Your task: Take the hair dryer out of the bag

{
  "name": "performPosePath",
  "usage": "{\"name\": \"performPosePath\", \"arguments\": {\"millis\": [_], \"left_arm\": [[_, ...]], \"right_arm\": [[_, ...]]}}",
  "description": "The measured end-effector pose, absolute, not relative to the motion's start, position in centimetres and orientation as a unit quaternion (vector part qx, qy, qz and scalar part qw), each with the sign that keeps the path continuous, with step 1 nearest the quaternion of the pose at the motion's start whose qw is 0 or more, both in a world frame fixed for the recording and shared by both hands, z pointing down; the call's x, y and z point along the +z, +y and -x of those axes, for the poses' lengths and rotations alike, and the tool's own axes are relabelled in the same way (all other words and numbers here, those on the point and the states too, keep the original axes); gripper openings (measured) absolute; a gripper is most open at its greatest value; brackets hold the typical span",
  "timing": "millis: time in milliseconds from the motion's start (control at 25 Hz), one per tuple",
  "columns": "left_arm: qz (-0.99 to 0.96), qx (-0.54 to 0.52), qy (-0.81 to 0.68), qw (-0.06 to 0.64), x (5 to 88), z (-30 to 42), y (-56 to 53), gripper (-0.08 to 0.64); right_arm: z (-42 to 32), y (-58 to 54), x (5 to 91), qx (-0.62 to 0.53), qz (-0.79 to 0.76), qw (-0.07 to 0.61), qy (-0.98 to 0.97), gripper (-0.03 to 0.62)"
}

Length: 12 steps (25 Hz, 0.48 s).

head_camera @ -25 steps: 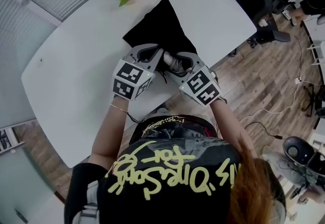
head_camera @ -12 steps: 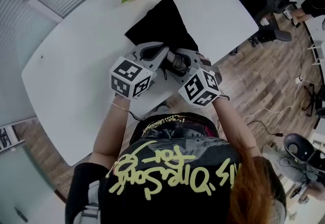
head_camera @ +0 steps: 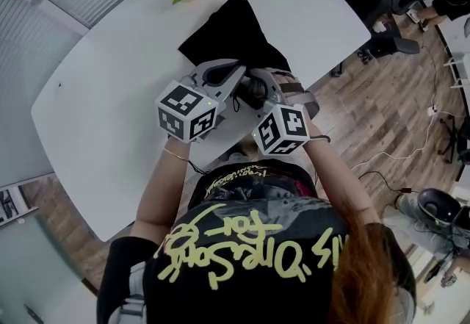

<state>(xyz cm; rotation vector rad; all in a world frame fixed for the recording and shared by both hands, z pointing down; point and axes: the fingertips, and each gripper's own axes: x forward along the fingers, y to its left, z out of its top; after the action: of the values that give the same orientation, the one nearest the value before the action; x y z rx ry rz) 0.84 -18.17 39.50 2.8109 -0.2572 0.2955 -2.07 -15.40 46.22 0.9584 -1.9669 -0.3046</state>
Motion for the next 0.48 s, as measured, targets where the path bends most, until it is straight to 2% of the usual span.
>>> {"name": "performPosePath", "arguments": {"millis": [200,480], "left_arm": [[-0.977,0.093,-0.101,0.162,39.4,0.0,-18.4,0.002],[-0.977,0.127,-0.108,0.130,41.0,0.6,-18.1,0.002]], "right_arm": [[1.4,-15.8,46.5,-0.001,-0.396,0.400,-0.827,0.232],[1.7,-16.5,48.0,0.075,-0.401,0.405,-0.818,0.244]]}}
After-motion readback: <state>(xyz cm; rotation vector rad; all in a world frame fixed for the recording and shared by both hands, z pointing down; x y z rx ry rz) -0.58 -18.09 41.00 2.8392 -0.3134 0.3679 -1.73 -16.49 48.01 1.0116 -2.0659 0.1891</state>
